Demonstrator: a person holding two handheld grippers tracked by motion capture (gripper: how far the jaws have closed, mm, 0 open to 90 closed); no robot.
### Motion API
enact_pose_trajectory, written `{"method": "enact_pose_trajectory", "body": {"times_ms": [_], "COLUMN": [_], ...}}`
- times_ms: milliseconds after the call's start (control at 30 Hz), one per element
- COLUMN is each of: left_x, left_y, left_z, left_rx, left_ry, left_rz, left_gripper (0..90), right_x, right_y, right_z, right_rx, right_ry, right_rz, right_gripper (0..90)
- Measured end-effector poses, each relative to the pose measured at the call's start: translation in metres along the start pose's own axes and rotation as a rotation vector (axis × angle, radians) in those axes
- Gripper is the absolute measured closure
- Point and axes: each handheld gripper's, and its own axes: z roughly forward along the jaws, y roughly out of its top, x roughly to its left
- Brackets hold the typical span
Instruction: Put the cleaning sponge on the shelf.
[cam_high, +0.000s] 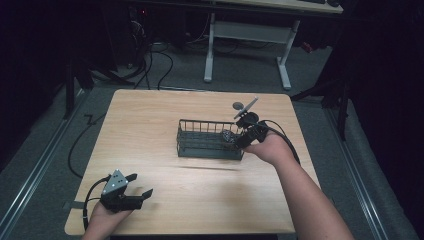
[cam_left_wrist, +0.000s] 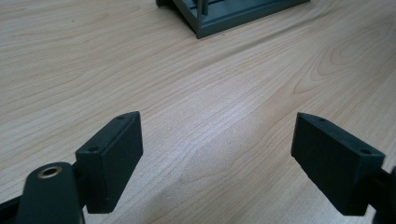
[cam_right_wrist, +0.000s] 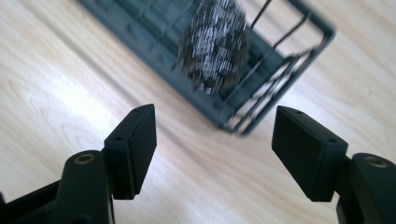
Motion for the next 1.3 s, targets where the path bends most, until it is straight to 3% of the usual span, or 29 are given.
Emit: {"method": "enact_pose_trajectory", "body": {"times_ms": [67, 167, 267, 533, 767, 833, 900, 1067, 1133, 1233, 1300], "left_x": [0.0, -0.001, -0.001, -0.004, -0.004, -0.004, -0.005, -0.01, -0.01, -0.012, -0.013], "left_y": [0.0, 0.0, 0.001, 0.001, 0.0, 0.0, 0.0, 0.001, 0.001, 0.003, 0.004], "left_z": [0.0, 0.001, 0.001, 0.003, 0.005, 0.006, 0.006, 0.006, 0.007, 0.009, 0.009], "left_rx": [-0.002, 0.0, 0.001, 0.013, 0.02, 0.025, 0.028, 0.017, 0.017, 0.014, 0.015], "left_ry": [0.0, 0.0, 0.002, 0.005, 0.008, 0.007, 0.005, 0.0, 0.003, 0.012, 0.013], "left_rz": [-0.001, 0.003, 0.004, 0.009, 0.011, 0.012, 0.013, 0.023, 0.01, 0.013, 0.013], "left_gripper": [17.2, 17.1, 17.1, 17.2, 17.1, 17.1, 17.1, 16.8, 16.7, 16.6, 16.6], "right_x": [0.0, 0.003, 0.004, 0.005, 0.012, 0.019, 0.02, 0.032, 0.036, 0.036, 0.032], "right_y": [-0.004, -0.028, -0.038, -0.089, -0.137, -0.16, -0.165, -0.202, -0.212, -0.218, -0.221], "right_z": [0.0, 0.001, 0.003, 0.021, 0.043, 0.051, 0.053, 0.065, 0.065, 0.065, 0.069], "right_rx": [-0.009, -0.056, -0.078, -0.182, -0.32, -0.409, -0.428, -0.58, -0.595, -0.596, -0.581], "right_ry": [-0.001, -0.016, -0.019, -0.055, -0.009, 0.0, 0.001, -0.021, -0.03, -0.051, -0.036], "right_rz": [0.001, -0.001, -0.002, 0.009, 0.061, 0.091, 0.1, 0.164, 0.171, 0.141, 0.165], "right_gripper": [30.9, 29.8, 29.9, 31.7, 31.9, 31.7, 31.4, 25.5, 25.9, 25.4, 25.3]}}
